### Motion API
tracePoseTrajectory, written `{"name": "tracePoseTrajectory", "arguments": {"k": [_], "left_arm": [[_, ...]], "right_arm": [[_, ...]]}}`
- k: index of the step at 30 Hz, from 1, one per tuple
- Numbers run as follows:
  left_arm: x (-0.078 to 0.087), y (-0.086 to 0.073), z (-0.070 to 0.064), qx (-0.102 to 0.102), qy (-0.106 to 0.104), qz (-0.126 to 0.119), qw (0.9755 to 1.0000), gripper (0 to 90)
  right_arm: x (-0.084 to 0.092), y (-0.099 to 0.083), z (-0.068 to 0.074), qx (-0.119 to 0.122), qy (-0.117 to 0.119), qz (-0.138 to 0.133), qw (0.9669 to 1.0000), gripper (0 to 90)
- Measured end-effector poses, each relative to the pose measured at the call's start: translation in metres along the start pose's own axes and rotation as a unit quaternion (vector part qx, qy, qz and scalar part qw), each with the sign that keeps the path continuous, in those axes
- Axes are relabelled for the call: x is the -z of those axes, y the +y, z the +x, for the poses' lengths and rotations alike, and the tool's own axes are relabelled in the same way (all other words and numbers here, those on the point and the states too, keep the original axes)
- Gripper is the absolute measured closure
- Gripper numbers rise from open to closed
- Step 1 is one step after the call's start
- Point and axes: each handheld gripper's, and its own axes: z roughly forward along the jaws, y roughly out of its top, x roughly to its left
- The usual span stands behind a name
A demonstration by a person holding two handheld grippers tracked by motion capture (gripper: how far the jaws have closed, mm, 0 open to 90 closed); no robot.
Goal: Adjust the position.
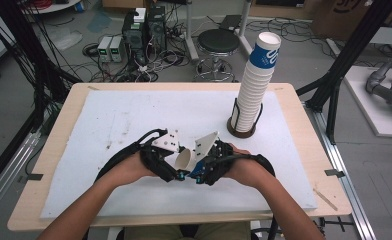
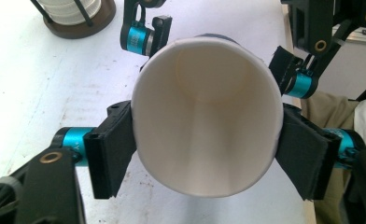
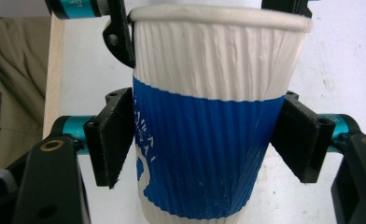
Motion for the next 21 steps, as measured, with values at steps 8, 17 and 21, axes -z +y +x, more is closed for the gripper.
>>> {"name": "tracePoseTrajectory", "arguments": {"k": [8,17,21], "left_arm": [[-0.002,-0.001,0.000,0.016,0.004,-0.023,0.9996,19.6],[0.012,-0.013,0.003,0.039,0.007,-0.116,0.9924,19.1],[0.024,-0.022,0.006,0.063,0.019,-0.173,0.9828,19.1]], "right_arm": [[-0.002,-0.004,0.000,-0.011,-0.001,0.000,0.9999,26.8],[0.006,-0.019,-0.003,-0.042,-0.004,-0.040,0.9983,26.9],[0.011,-0.031,-0.004,-0.065,-0.003,-0.075,0.9951,27.7]]}}
